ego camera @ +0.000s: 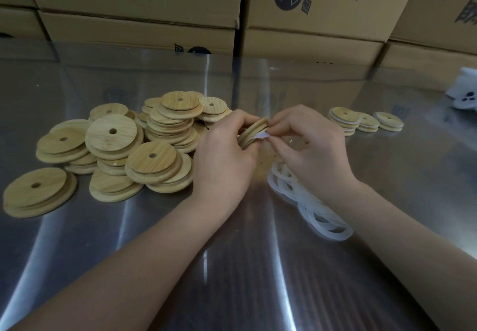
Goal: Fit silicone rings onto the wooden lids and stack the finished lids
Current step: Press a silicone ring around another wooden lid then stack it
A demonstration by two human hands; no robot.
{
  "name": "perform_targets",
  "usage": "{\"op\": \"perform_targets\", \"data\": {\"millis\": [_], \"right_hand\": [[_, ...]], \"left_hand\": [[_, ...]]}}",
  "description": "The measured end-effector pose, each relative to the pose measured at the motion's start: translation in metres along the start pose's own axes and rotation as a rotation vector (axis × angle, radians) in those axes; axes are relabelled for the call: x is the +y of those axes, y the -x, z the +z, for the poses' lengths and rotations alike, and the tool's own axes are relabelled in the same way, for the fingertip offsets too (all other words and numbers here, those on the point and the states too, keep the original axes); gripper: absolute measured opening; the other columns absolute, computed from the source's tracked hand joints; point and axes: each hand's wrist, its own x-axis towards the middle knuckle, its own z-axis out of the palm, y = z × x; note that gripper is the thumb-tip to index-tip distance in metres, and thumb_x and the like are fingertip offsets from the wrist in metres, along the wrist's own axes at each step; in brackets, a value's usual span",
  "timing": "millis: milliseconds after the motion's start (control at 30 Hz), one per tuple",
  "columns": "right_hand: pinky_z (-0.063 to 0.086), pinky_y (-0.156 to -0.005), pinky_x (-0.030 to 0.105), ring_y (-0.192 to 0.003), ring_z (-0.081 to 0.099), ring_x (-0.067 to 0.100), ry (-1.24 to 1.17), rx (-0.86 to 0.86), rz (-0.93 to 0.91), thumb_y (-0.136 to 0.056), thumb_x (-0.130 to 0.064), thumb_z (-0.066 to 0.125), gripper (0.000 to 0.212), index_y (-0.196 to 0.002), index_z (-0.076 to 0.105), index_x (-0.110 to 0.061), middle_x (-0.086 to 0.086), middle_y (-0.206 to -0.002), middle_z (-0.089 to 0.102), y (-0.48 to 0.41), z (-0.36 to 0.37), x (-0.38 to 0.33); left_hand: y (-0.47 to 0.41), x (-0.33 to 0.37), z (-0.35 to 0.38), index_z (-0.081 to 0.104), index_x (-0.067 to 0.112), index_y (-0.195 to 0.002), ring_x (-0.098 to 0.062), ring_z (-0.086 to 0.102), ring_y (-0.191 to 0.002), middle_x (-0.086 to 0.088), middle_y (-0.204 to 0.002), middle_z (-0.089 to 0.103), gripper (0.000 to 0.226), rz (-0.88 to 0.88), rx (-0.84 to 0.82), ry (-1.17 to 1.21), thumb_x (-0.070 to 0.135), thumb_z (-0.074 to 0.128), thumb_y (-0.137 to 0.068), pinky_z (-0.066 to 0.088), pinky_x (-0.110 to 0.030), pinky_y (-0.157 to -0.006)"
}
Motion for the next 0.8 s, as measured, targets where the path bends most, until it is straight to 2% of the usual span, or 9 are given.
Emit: {"op": "perform_targets", "data": {"millis": [67,167,400,500,800], "right_hand": [[0.054,-0.069,0.036,-0.076,0.066,0.026,0.001,0.01,-0.004,-0.075,0.01,0.076,0.01,-0.074,0.069,0.003,0.014,-0.079,0.067,-0.0005,0.0001,-0.0005],[0.051,-0.07,0.028,-0.074,0.065,0.025,-0.017,0.015,0.012,-0.073,0.012,0.077,0.012,-0.071,0.069,0.002,0.014,-0.077,0.067,-0.001,0.0014,-0.0018],[0.054,-0.07,0.023,-0.076,0.065,0.017,-0.136,-0.021,0.168,-0.071,0.011,0.075,0.012,-0.07,0.07,0.0,0.01,-0.078,0.067,-0.0032,-0.0007,-0.0015],[0.052,-0.07,0.02,-0.076,0.065,0.017,-0.136,-0.042,0.175,-0.07,0.01,0.076,0.014,-0.068,0.07,-0.002,0.009,-0.077,0.067,-0.0052,-0.0029,-0.0008],[0.051,-0.066,0.024,-0.07,0.063,0.015,-0.118,-0.112,0.205,-0.068,0.008,0.077,0.015,-0.065,0.069,-0.004,0.006,-0.074,0.066,-0.0087,-0.0079,0.0024]], "left_hand": [[-0.0004,-0.002,0.0003,0.07,0.018,-0.094,-0.009,0.064,-0.084,0.011,-0.085,0.068,0.017,0.021,0.025,-0.058,0.008,0.074,-0.08,0.052,-0.041,-0.073],[-0.0013,-0.0042,0.0004,0.07,0.017,-0.09,-0.015,0.064,-0.082,0.009,-0.083,0.068,0.018,0.058,0.052,-0.128,0.002,0.07,-0.079,0.051,-0.044,-0.069],[-0.0035,-0.0061,0.0017,0.073,0.015,-0.088,-0.015,0.066,-0.086,0.008,-0.086,0.071,0.027,0.032,0.074,-0.088,-0.007,0.067,-0.074,0.053,-0.042,-0.075],[-0.0038,-0.0057,0.0017,0.074,0.014,-0.087,-0.014,0.066,-0.087,0.007,-0.086,0.071,0.029,0.022,0.079,-0.065,-0.009,0.067,-0.072,0.053,-0.04,-0.077],[-0.0033,-0.0043,0.003,0.074,0.014,-0.086,-0.006,0.066,-0.086,0.007,-0.086,0.072,0.032,0.006,0.065,-0.01,-0.013,0.065,-0.07,0.054,-0.032,-0.081]]}}
